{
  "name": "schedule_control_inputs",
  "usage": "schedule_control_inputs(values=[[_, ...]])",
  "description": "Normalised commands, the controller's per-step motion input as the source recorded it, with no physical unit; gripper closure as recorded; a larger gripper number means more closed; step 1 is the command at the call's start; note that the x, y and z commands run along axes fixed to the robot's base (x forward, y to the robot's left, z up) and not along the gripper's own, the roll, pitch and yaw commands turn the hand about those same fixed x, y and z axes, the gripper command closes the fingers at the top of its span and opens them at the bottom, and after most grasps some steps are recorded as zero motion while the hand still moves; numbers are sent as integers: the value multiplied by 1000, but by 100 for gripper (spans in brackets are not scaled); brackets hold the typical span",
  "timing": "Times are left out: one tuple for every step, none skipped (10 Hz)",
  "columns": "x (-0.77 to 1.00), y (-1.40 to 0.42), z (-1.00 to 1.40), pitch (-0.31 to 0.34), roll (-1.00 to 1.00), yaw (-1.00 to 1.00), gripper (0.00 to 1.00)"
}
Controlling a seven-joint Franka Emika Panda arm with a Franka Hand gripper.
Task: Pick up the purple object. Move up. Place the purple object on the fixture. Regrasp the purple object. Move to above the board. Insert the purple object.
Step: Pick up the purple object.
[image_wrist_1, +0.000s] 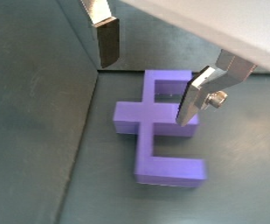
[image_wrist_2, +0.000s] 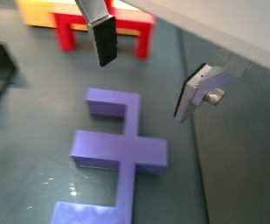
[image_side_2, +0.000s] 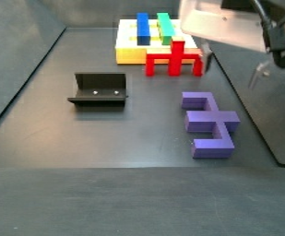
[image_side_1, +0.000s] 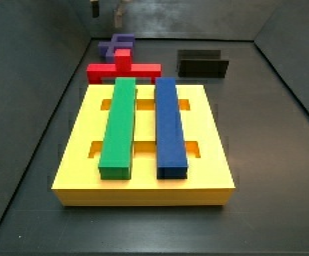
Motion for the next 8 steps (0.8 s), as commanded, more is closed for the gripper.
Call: schedule_control_inputs(values=[[-426,120,-340,-27,0,-829,0],[-360,120,-317,-27,0,-843,0],[-266,174,-306,-21,0,-811,0],[-114,297,-349,0,0,-726,0],[-66,314,-360,0,0,-717,0],[-43,300,-337,-4,0,-723,0],[0,257,-306,-26,-16,-743,0],[0,166,-249,-41,-63,-791,0]])
